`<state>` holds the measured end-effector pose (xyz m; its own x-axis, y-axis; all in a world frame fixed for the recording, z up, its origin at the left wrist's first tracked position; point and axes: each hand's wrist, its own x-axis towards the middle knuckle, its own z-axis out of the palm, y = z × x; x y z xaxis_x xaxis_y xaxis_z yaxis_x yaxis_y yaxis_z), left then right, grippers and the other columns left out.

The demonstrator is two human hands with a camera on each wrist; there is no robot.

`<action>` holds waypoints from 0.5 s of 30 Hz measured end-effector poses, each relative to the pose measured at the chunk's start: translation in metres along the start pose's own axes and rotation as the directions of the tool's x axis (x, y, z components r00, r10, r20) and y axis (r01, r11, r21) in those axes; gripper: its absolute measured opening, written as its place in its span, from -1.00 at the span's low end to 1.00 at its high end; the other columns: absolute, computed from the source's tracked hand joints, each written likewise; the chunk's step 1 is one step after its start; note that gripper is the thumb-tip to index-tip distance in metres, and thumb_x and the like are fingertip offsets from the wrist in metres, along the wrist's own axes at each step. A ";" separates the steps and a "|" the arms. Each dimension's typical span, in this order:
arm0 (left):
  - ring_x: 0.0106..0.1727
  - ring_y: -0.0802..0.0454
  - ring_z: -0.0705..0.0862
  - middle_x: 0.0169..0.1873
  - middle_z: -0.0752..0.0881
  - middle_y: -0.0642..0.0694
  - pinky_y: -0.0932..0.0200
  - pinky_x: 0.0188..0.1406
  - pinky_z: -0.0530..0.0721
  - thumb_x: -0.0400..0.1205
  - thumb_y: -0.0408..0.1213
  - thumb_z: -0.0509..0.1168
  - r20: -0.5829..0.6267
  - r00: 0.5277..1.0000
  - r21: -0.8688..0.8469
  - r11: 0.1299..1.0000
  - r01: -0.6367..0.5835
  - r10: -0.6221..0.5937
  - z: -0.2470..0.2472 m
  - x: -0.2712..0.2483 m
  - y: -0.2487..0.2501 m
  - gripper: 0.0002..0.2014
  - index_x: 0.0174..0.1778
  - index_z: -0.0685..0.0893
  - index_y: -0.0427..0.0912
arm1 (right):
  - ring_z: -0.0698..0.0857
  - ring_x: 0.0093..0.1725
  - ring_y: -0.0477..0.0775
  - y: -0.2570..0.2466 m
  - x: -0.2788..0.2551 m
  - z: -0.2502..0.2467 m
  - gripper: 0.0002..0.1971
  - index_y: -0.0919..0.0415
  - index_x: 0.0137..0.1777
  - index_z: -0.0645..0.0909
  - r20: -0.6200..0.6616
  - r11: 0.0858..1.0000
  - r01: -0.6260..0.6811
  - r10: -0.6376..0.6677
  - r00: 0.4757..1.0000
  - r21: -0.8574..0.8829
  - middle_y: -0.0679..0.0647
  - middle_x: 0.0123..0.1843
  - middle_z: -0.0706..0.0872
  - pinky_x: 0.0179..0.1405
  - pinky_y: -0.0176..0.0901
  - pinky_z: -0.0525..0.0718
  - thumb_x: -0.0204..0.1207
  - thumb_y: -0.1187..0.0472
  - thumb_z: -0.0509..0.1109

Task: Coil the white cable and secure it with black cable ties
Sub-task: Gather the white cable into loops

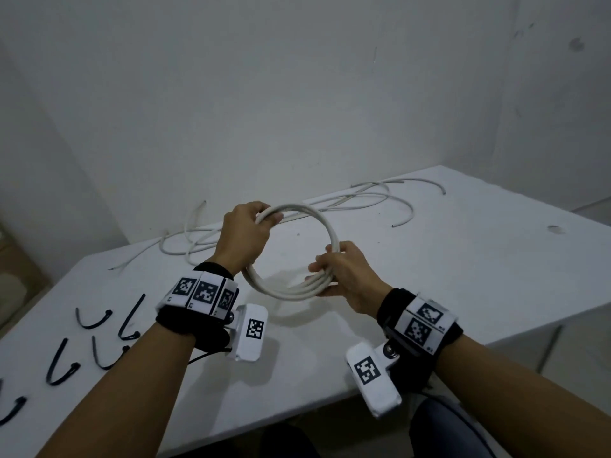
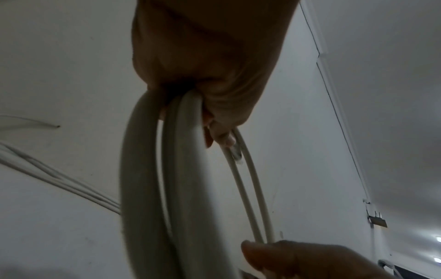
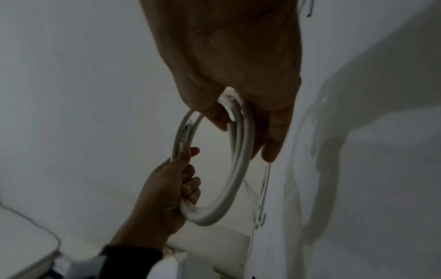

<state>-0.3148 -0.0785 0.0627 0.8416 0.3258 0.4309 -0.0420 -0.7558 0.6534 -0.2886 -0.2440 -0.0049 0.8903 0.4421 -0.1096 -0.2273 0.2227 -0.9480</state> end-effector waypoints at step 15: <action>-0.64 0.04 0.30 -0.59 0.36 -0.04 0.26 -0.73 0.37 0.57 -0.15 0.44 0.223 0.962 -0.048 0.984 0.170 -0.155 -0.002 -0.002 0.005 -0.81 -0.20 0.74 -0.21 | 0.33 -0.49 -0.04 0.014 0.012 0.008 -0.81 0.15 -0.05 0.45 -0.173 0.981 0.106 -0.134 0.976 -0.163 0.02 -0.42 0.36 -0.59 -0.27 0.34 0.70 0.10 0.08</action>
<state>-0.3172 -0.0823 0.0665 0.9364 0.3044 0.1747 0.0758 -0.6616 0.7460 -0.2841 -0.2290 -0.0175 0.9674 0.2512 -0.0318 -0.0645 0.1232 -0.9903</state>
